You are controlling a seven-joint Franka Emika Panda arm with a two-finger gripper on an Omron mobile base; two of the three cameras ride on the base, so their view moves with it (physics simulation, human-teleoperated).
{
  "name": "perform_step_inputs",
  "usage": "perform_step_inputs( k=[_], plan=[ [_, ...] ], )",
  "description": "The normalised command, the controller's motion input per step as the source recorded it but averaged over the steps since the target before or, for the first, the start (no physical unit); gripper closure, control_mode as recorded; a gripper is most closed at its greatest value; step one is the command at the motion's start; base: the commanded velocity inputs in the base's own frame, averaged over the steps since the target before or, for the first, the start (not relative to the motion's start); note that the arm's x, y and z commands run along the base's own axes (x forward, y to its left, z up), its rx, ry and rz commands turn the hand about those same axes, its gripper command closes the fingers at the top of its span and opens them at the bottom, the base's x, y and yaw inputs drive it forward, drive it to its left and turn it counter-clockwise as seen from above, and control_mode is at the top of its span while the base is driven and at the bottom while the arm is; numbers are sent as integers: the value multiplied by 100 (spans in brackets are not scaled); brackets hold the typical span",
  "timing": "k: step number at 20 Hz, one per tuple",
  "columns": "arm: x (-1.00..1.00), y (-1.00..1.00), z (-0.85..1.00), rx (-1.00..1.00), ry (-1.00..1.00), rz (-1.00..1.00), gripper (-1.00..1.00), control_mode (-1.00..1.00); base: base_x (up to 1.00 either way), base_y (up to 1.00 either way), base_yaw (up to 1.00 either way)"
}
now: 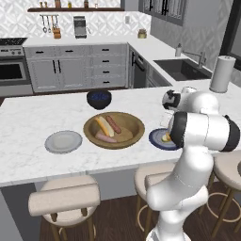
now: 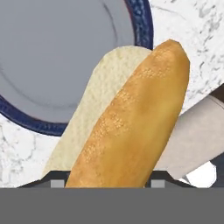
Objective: Place one bun and one sausage from the bowl on each plate.
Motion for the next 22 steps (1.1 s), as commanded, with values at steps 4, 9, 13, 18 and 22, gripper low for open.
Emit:
perform_step_inputs(
  k=[4, 9, 13, 18, 22],
  plan=[
    [93, -41, -30, 12, -11, 12, 100, -100, 0, 0, 0],
    [31, -25, -62, 6, -10, 14, 100, -100, 0, 0, 0],
    [27, 5, -25, 14, -17, 9, 100, -100, 0, 0, 0],
    [-10, 16, 0, 20, -27, 3, -100, -100, 0, 0, 0],
    [0, 35, 15, 18, -22, 0, -100, -100, 0, 0, 0]
  ],
)
